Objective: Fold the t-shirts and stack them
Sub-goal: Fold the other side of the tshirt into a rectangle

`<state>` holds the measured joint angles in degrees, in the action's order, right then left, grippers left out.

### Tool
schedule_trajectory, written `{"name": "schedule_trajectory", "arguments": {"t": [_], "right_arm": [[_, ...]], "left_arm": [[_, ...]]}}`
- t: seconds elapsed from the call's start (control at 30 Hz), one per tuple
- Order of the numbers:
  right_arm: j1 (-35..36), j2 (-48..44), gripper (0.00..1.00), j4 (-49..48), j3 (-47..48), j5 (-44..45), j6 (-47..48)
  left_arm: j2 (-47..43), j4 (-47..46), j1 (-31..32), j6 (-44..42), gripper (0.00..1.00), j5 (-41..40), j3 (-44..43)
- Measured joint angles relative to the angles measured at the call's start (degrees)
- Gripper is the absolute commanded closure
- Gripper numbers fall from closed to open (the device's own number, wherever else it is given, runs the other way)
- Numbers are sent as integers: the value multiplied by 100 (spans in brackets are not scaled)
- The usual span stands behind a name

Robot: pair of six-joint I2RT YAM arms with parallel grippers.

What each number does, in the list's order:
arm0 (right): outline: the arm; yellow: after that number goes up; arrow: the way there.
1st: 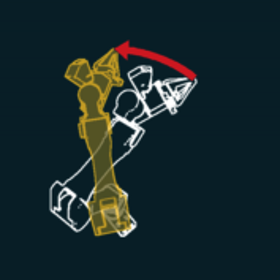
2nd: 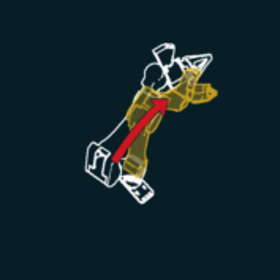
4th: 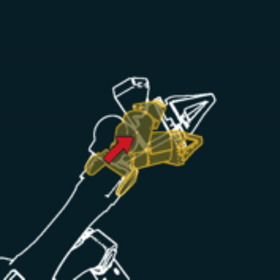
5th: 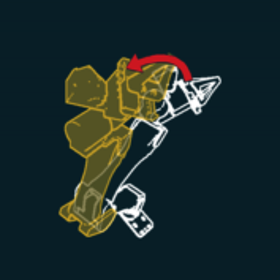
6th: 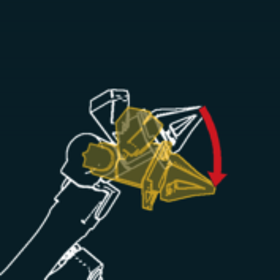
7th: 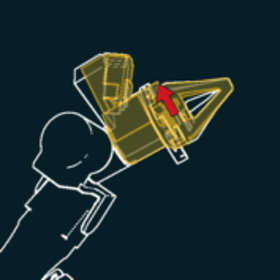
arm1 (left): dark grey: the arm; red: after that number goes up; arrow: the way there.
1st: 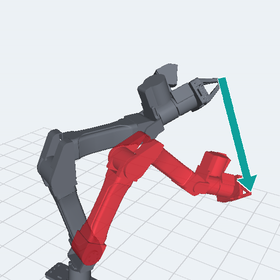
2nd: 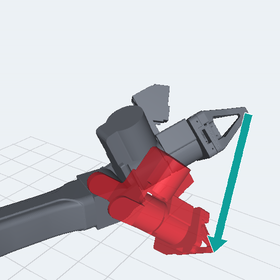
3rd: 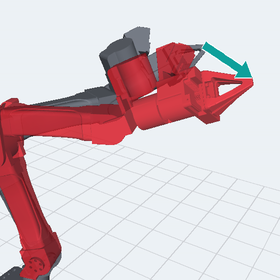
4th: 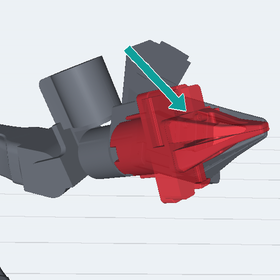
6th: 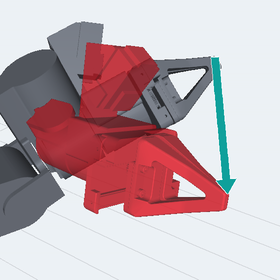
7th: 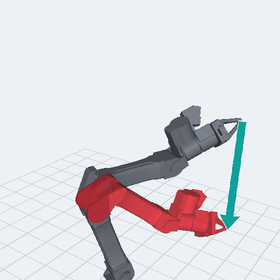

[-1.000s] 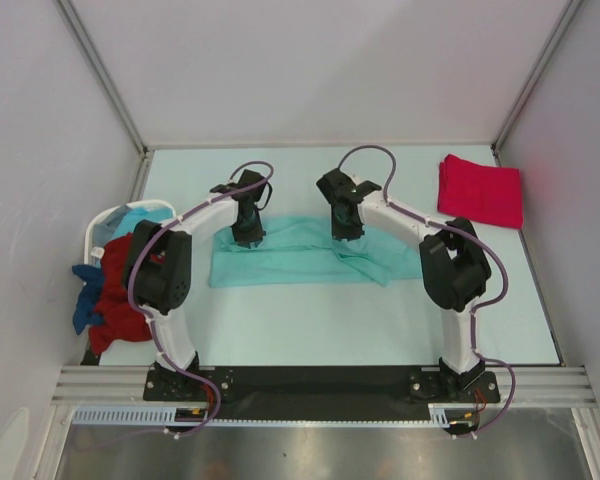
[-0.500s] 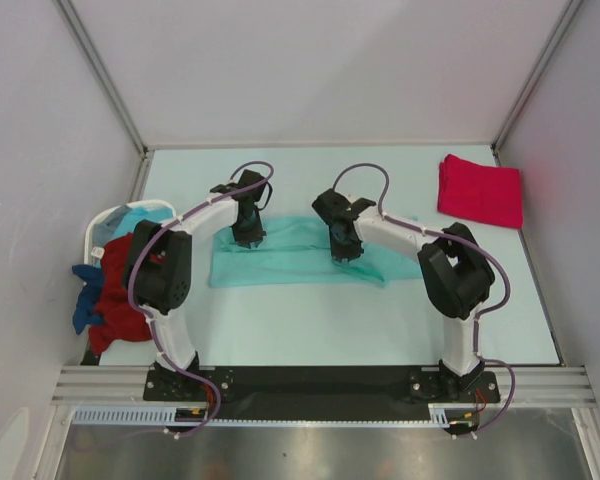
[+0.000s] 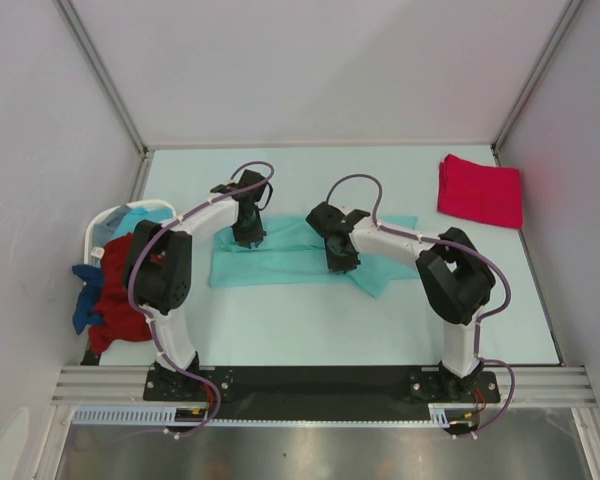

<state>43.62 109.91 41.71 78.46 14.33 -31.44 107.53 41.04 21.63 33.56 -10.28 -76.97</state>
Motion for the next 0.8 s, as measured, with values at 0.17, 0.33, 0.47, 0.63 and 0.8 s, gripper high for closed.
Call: {"name": "schedule_trajectory", "arguments": {"t": [0.17, 0.33, 0.47, 0.63, 0.8], "right_arm": [[-260, -267, 70, 90, 247, 98, 55], [-1121, -157, 71, 157, 1725, 190, 282], [-1725, 223, 73, 79, 2328, 227, 442], [-1965, 804, 73, 63, 1976, 162, 474], [-1976, 1038, 73, 153, 1467, 55, 472]], "left_arm": [[0, -2, 2, 0, 75, 2, 0], [0, -2, 2, 0, 75, 2, 0], [0, -2, 2, 0, 75, 2, 0], [0, -2, 2, 0, 75, 2, 0], [7, -2, 2, -2, 75, 4, -2]]}}
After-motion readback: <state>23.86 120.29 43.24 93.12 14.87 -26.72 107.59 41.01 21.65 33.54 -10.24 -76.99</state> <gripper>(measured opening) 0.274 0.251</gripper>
